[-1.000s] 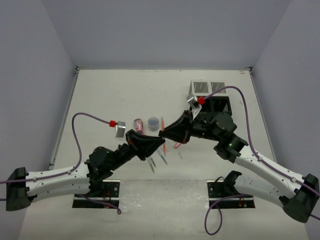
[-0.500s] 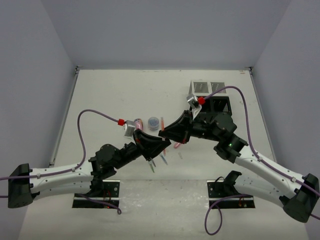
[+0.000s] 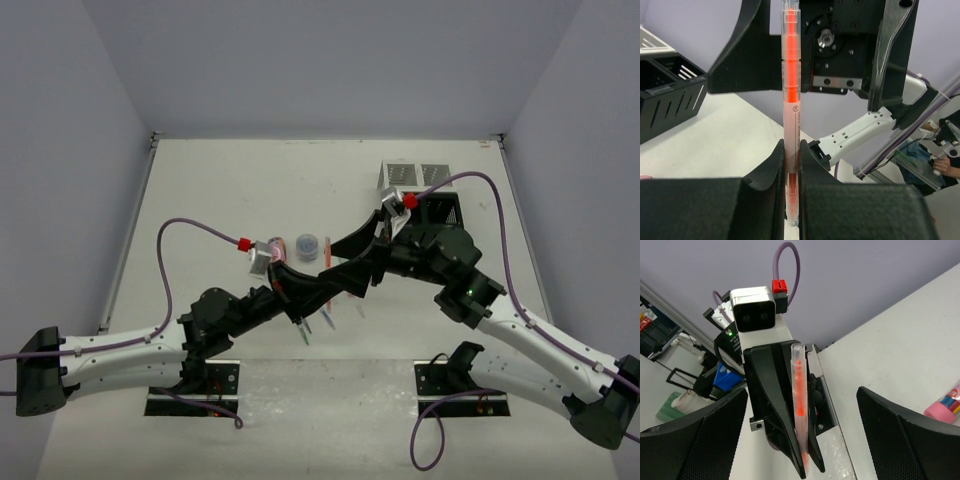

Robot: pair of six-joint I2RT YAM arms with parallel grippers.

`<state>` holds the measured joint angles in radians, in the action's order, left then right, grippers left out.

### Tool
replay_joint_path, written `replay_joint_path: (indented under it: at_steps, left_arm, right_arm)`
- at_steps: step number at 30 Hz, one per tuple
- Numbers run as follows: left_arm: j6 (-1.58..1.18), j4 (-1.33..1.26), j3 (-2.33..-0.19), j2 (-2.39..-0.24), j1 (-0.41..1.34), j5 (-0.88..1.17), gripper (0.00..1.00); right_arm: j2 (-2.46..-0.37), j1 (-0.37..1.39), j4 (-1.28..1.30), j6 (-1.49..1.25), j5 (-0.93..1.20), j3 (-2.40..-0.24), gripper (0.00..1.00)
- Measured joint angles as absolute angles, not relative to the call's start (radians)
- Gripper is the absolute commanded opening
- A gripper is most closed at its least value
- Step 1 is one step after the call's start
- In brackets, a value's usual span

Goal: Sort the stationery into containers
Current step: Close the pen cap on the pen.

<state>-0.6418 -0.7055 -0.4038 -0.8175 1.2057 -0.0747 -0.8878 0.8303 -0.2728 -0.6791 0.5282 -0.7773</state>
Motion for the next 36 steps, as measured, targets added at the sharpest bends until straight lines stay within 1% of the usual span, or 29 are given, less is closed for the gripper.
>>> replay_joint_path:
  at_steps: [3, 5, 8, 11, 12, 14, 19, 21, 23, 25, 26, 31, 36]
  left_arm:
    - [-0.637, -0.706, -0.404, -0.827, 1.206, -0.043, 0.00]
    - [-0.632, -0.708, -0.404, -0.839, 1.206, -0.017, 0.00]
    - [-0.625, -0.708, -0.404, -0.858, 1.206, 0.018, 0.00]
    - [-0.623, -0.709, -0.403, -0.862, 1.206, 0.035, 0.00]
    - [-0.623, -0.710, -0.401, -0.861, 1.206, 0.038, 0.00]
    - [-0.623, -0.710, -0.396, -0.857, 1.206, 0.041, 0.00]
    - [-0.617, -0.710, -0.392, -0.847, 1.206, 0.043, 0.00]
    - [-0.616, -0.710, -0.392, -0.844, 1.206, 0.045, 0.00]
    - [-0.616, -0.711, -0.392, -0.843, 1.206, 0.045, 0.00]
    - [-0.616, -0.711, -0.392, -0.843, 1.206, 0.045, 0.00]
    - [-0.616, -0.709, -0.392, -0.842, 1.206, 0.044, 0.00]
    - [-0.604, -0.697, -0.392, -0.830, 1.206, 0.038, 0.00]
    - [-0.558, -0.629, -0.403, -0.813, 1.206, 0.029, 0.00]
  right_arm:
    - [-0.893, 0.830, -0.219, -0.659, 0.513, -0.826, 0.90]
    - [-0.902, 0.830, -0.195, -0.646, 0.509, -0.868, 0.83]
    - [-0.912, 0.830, -0.172, -0.627, 0.508, -0.913, 0.77]
    - [-0.916, 0.830, -0.158, -0.612, 0.508, -0.928, 0.68]
    - [-0.916, 0.830, -0.151, -0.607, 0.508, -0.929, 0.60]
    - [-0.916, 0.830, -0.135, -0.598, 0.507, -0.929, 0.49]
    - [-0.915, 0.830, -0.110, -0.584, 0.506, -0.929, 0.28]
    - [-0.915, 0.830, -0.105, -0.583, 0.507, -0.929, 0.26]
    - [-0.915, 0.830, -0.101, -0.580, 0.507, -0.929, 0.17]
    - [-0.915, 0.830, -0.099, -0.578, 0.508, -0.929, 0.03]
    - [-0.915, 0.830, -0.099, -0.581, 0.510, -0.929, 0.00]
    - [-0.915, 0.830, -0.108, -0.586, 0.517, -0.926, 0.00]
    - [-0.915, 0.830, -0.138, -0.588, 0.518, -0.897, 0.00]
